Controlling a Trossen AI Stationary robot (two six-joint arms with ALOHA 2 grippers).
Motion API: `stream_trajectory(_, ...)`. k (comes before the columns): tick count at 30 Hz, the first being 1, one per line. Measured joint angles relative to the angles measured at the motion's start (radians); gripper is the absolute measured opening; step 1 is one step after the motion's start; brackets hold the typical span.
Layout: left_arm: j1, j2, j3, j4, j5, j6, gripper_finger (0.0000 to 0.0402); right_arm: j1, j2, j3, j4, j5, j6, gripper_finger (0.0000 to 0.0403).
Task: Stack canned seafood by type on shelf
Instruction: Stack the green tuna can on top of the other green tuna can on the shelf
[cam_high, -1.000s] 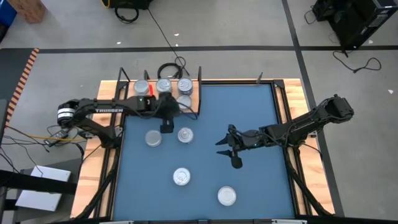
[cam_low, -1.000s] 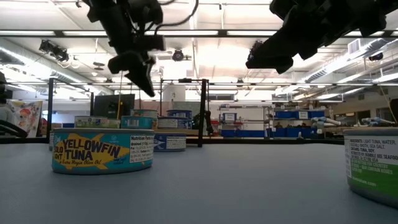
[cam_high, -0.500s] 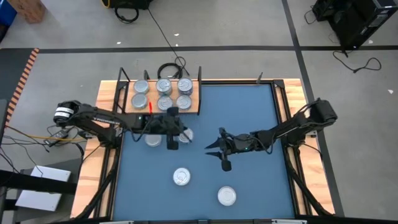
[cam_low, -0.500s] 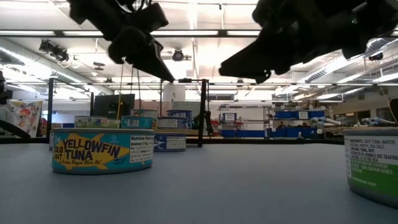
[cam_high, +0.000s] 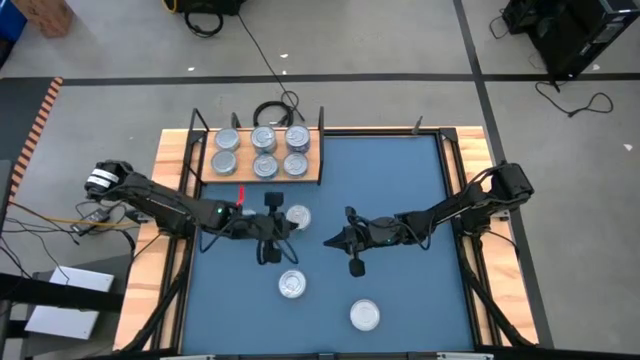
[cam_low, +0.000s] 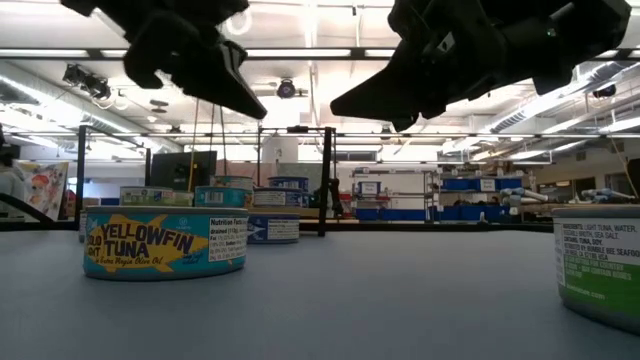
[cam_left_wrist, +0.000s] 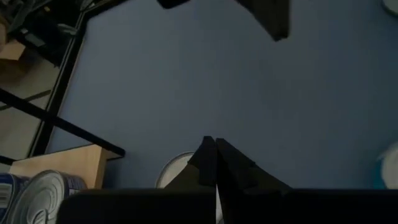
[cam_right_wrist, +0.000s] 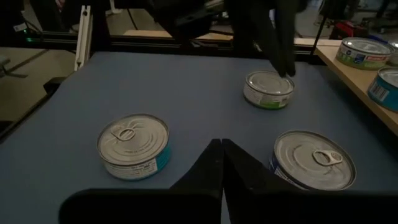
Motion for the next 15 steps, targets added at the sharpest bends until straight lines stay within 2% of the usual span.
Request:
stream_trajectory(3,-0.029,-0.001,-0.018,0.02,-0.019,-0.012,0.0,0.0,0.001,0.0,-0.002,0.0,0.0,0.0005)
stream_trajectory(9,-0.071,-0.068,-0.153,0.09,-0.024,-0.094,0.0,0.0,0.001,0.0,0.0,0.0,0.003,0.0009)
stream_trajectory(15,-0.121,-0.155,-0.218,-0.009,-0.034,-0.228,0.0,-0.003,0.001,0.0,0.008,0.004,-0.007,0.001)
